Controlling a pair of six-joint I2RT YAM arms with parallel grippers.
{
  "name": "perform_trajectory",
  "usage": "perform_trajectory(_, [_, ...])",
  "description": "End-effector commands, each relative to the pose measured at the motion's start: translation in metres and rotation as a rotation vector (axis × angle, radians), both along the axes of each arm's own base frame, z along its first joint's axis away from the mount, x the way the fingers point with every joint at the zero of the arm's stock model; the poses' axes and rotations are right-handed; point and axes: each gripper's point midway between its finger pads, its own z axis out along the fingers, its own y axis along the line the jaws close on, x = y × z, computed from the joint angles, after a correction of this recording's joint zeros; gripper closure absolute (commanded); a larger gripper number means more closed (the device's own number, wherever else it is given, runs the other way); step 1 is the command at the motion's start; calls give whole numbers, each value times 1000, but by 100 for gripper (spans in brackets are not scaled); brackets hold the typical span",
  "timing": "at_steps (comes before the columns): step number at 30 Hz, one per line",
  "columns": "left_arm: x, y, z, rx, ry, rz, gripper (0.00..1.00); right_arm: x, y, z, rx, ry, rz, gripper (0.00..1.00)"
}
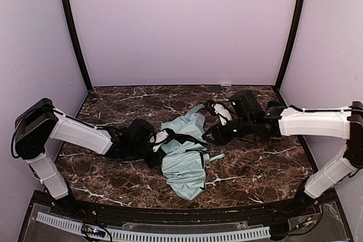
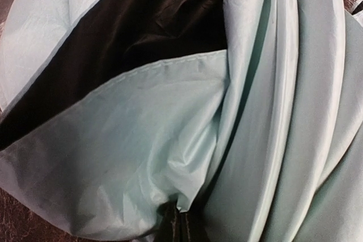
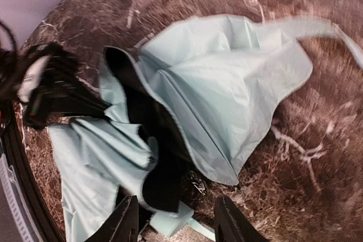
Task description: Put away the umbrella
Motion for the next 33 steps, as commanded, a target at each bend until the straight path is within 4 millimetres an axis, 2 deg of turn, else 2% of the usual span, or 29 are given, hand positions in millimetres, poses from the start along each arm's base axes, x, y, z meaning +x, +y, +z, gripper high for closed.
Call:
perform_trajectory(1, [-1, 9, -13, 43, 39, 0, 100, -42, 5, 26, -92, -351, 174, 51])
perform_trajectory(6, [-1, 11, -16, 38, 50, 3, 100, -120, 33, 11, -95, -559, 558, 40])
perform_trajectory(10, [-3, 10, -17, 39, 58, -5, 100, -161, 51, -11, -205, -758, 805, 32])
perform_trajectory(15, [-4, 10, -17, 41, 62, -12, 100, -154, 63, -36, -339, -872, 884, 27])
perform_trajectory(19, [-4, 10, -14, 41, 54, -18, 100, -158, 62, -63, -393, -841, 967, 26])
perform_trajectory(22, [-4, 9, -12, 36, 51, -22, 100, -152, 59, -79, -457, -821, 961, 28])
perform_trajectory(24, [-4, 9, -13, 37, 51, -23, 100, -151, 57, -90, -491, -795, 964, 34])
perform_trajectory(25, [-5, 9, -13, 38, 52, -24, 100, -149, 60, -88, -485, -793, 954, 45])
perform_trajectory(27, [-5, 9, -13, 41, 52, -27, 100, -147, 67, -78, -456, -789, 912, 80])
perform_trajectory(29, [-5, 10, -14, 46, 50, -28, 100, -149, 76, -61, -390, -792, 895, 99])
perform_trajectory(33, [-6, 10, -16, 47, 47, -37, 100, -152, 96, -4, -178, -799, 838, 100])
